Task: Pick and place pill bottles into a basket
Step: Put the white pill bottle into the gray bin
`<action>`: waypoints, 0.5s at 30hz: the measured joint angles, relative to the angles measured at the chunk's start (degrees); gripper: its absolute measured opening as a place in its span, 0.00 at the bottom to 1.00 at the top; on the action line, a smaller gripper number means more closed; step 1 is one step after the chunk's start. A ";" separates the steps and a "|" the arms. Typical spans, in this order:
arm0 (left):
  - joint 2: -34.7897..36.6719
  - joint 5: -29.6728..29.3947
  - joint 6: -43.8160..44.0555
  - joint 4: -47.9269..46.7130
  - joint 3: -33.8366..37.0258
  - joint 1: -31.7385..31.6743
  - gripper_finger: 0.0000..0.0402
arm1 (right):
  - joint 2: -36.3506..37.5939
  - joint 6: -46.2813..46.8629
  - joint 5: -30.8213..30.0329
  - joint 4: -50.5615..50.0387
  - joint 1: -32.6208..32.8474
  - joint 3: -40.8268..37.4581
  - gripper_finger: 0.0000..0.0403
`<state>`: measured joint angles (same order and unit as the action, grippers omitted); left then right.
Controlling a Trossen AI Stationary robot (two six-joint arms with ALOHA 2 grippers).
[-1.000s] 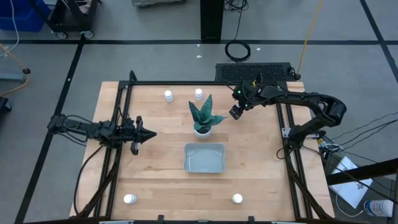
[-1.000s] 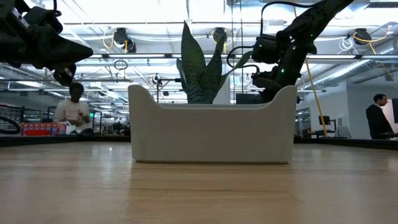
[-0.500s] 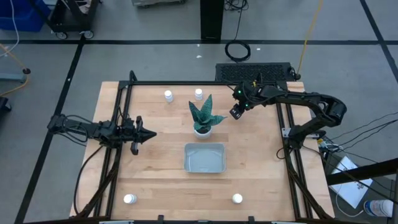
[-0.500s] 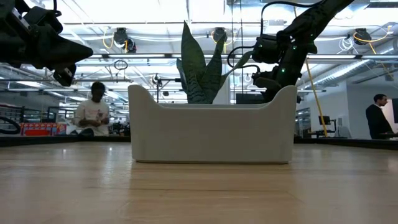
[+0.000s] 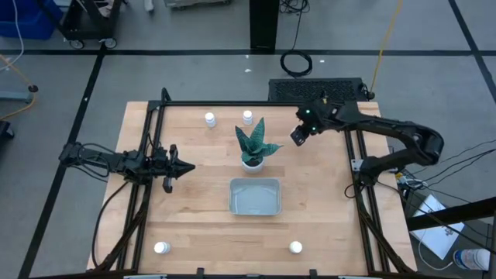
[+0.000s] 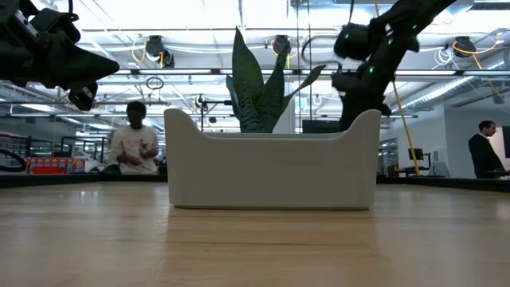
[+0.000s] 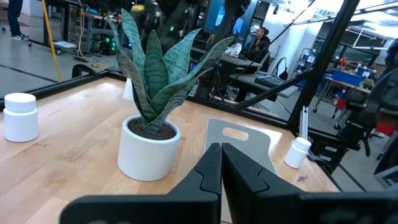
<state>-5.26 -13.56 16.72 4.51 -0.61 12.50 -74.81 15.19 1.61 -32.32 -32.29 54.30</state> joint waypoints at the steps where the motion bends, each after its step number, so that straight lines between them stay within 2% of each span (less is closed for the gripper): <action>1: 0.01 -0.01 0.01 0.00 -0.01 0.01 0.03 | 1.35 0.60 0.00 -0.08 0.00 0.00 0.35; 8: 0.02 -0.01 0.01 0.00 0.00 0.00 0.03 | 11.40 5.20 0.00 -0.23 0.00 0.02 0.35; 15: 0.00 0.00 0.01 0.00 0.01 0.01 0.03 | 21.42 10.44 1.58 4.07 1.07 0.01 0.35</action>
<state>-5.26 -13.56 16.73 4.51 -0.60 12.51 -53.40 25.64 3.19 -28.25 -31.22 54.31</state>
